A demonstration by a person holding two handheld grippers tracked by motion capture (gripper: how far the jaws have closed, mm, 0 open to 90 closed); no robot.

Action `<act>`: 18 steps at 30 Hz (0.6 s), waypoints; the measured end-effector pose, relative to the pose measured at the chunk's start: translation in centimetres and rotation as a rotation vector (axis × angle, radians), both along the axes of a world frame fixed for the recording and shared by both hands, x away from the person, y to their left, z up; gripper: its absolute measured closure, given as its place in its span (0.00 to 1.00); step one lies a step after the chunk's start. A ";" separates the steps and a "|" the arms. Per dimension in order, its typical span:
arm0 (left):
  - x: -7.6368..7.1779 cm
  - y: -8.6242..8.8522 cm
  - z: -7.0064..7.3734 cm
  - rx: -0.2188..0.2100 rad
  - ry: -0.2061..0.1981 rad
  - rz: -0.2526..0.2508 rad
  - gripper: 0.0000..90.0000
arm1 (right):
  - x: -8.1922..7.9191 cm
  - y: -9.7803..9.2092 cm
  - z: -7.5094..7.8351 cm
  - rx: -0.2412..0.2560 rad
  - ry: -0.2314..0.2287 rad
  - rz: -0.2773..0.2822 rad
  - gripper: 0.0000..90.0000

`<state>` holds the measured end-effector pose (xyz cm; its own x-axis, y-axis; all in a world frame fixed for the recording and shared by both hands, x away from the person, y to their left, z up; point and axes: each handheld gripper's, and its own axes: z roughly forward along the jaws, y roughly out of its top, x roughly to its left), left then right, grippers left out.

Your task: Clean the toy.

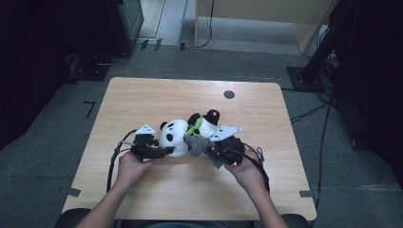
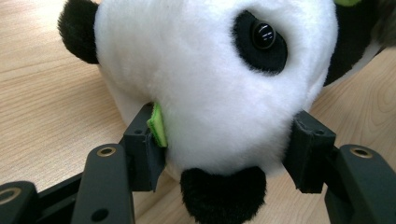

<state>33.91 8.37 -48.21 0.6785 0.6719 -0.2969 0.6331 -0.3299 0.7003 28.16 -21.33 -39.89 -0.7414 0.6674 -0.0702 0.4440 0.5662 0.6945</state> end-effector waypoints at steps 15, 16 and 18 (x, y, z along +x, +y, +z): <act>0.0 0.0 0.0 -0.007 0.008 0.001 0.43 | 0.5 -5.0 2.7 0.084 -0.066 -0.167 0.87; 0.0 0.0 0.0 -0.007 0.009 0.002 0.43 | 0.5 -5.1 2.9 0.092 -0.071 -0.170 0.87; -0.1 -0.1 0.1 -0.002 0.005 0.003 0.43 | 0.4 -5.1 3.5 0.114 -0.092 -0.175 0.87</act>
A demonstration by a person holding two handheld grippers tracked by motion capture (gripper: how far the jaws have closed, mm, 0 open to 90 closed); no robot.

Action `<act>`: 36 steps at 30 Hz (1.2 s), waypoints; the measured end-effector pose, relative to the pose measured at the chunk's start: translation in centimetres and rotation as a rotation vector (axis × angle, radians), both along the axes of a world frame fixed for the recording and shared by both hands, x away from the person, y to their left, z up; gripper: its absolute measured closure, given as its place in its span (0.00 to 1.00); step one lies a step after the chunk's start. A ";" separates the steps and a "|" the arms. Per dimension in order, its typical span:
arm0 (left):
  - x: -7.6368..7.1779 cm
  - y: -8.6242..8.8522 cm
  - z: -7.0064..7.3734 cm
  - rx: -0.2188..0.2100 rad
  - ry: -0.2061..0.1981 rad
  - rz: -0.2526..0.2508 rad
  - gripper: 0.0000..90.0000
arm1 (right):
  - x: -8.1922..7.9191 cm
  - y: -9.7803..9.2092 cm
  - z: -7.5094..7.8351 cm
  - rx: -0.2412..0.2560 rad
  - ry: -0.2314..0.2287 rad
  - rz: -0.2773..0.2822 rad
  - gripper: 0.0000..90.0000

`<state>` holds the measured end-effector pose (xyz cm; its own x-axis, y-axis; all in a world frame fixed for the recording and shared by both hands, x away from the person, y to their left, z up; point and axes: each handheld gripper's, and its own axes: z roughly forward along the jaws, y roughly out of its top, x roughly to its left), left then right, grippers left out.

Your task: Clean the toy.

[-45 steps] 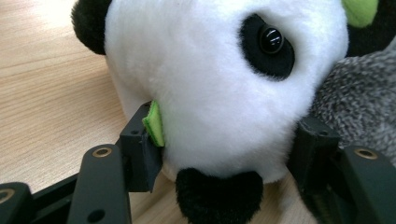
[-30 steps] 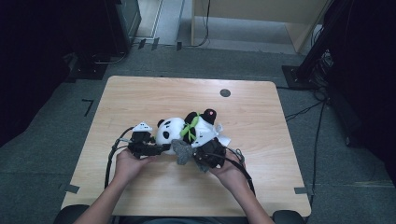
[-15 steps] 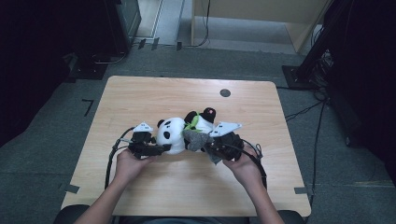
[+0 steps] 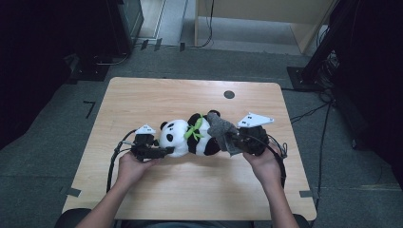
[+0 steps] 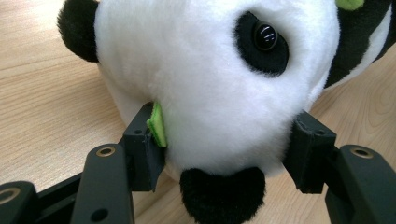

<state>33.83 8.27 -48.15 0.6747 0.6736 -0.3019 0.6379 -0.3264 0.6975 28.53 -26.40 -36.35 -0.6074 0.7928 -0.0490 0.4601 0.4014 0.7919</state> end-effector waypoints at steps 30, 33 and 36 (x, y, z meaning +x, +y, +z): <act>-0.1 -0.1 0.1 0.001 0.017 -0.009 0.43 | 0.4 11.3 -9.2 -0.125 0.109 0.280 0.87; 0.0 -0.1 0.1 -0.003 0.023 -0.008 0.43 | 0.2 11.2 -10.4 -0.159 0.160 0.289 0.87; 0.0 0.0 0.1 -0.004 0.024 -0.011 0.43 | 0.1 11.2 -11.2 -0.212 0.187 0.302 0.87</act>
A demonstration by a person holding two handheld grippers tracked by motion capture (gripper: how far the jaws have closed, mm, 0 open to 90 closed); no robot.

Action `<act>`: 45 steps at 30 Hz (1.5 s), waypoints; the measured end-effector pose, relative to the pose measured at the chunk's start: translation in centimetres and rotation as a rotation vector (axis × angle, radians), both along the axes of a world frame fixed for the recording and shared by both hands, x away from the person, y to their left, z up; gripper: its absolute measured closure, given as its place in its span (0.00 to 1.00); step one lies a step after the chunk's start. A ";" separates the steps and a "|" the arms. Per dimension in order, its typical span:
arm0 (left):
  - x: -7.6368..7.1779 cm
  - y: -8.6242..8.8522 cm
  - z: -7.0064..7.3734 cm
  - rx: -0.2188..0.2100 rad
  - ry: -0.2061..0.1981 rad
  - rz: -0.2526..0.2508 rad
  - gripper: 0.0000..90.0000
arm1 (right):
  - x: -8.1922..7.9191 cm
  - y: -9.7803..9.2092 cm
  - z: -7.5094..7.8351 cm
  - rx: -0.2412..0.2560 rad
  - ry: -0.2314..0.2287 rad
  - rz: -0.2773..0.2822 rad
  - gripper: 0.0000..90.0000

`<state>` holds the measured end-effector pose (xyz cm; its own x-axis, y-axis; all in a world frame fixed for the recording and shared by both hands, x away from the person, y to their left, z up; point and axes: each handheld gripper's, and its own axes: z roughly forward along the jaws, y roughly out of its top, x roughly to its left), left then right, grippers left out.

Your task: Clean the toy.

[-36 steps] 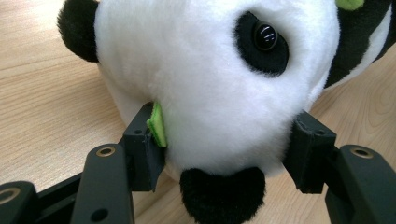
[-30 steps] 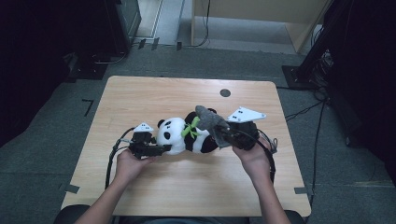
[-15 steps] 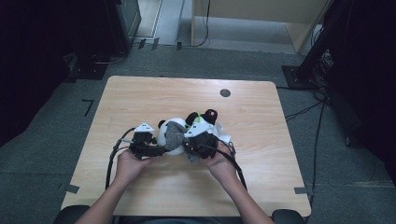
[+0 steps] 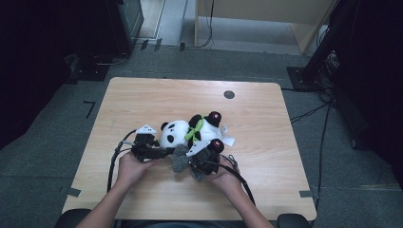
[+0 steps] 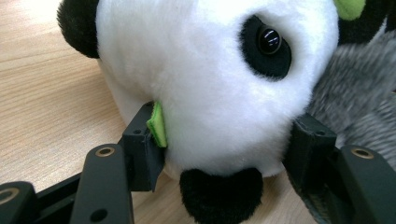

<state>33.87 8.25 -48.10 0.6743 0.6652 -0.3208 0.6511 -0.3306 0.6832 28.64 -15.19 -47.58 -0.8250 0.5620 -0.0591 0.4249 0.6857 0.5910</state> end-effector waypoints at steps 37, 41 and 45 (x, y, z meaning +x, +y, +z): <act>0.1 0.1 0.0 -0.003 -0.001 -0.011 0.46 | -0.5 -7.9 5.3 -0.005 -0.030 -0.068 0.87; 0.1 0.1 0.0 -0.004 0.003 -0.010 0.46 | -0.5 -8.6 5.9 0.008 -0.054 -0.095 0.87; 0.1 0.1 0.0 -0.005 0.005 -0.009 0.46 | -0.5 -9.4 6.6 0.026 -0.078 -0.114 0.87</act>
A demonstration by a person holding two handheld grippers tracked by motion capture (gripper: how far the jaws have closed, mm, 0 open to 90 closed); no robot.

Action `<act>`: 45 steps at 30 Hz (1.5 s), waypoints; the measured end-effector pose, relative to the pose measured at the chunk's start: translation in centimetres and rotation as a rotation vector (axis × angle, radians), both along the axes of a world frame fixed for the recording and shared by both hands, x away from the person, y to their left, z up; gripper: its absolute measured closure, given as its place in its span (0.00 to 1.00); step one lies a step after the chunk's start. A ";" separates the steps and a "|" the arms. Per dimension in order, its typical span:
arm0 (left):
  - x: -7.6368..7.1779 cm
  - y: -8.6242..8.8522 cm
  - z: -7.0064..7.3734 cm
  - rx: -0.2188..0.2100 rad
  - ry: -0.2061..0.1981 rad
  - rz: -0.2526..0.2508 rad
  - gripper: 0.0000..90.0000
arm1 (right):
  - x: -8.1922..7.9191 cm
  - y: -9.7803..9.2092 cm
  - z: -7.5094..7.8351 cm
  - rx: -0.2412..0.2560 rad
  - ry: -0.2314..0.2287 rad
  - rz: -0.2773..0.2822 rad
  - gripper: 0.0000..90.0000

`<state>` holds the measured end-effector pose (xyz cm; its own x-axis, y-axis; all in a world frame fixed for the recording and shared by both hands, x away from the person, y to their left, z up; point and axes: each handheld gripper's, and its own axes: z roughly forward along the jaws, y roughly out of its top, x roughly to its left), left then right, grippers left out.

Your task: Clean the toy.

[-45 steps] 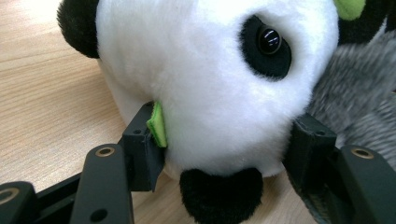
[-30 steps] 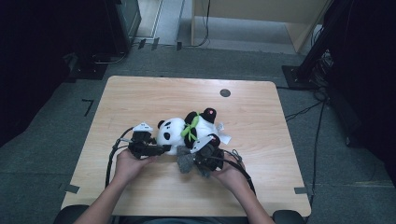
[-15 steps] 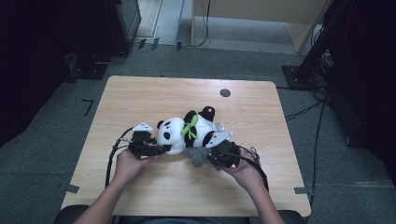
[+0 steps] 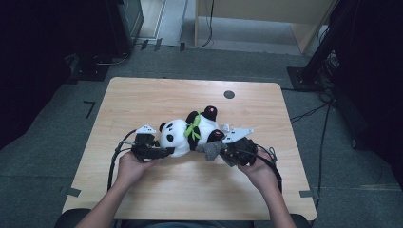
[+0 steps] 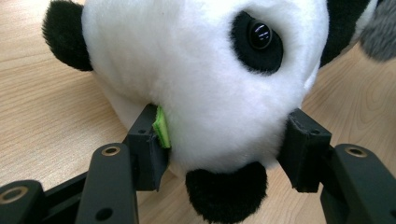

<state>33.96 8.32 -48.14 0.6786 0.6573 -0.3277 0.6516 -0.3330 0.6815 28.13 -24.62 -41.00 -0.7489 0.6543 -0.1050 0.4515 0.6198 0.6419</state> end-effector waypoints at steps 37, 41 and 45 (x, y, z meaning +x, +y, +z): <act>0.3 0.2 0.1 0.020 -0.055 -0.041 0.43 | 1.8 -5.0 3.1 0.222 -0.118 -0.194 0.86; 0.4 0.3 0.2 0.022 -0.056 -0.045 0.43 | 2.7 -6.1 2.1 0.242 -0.101 -0.238 0.86; 0.4 0.3 0.1 0.022 -0.060 -0.047 0.43 | 3.7 -7.3 1.0 0.262 -0.090 -0.271 0.86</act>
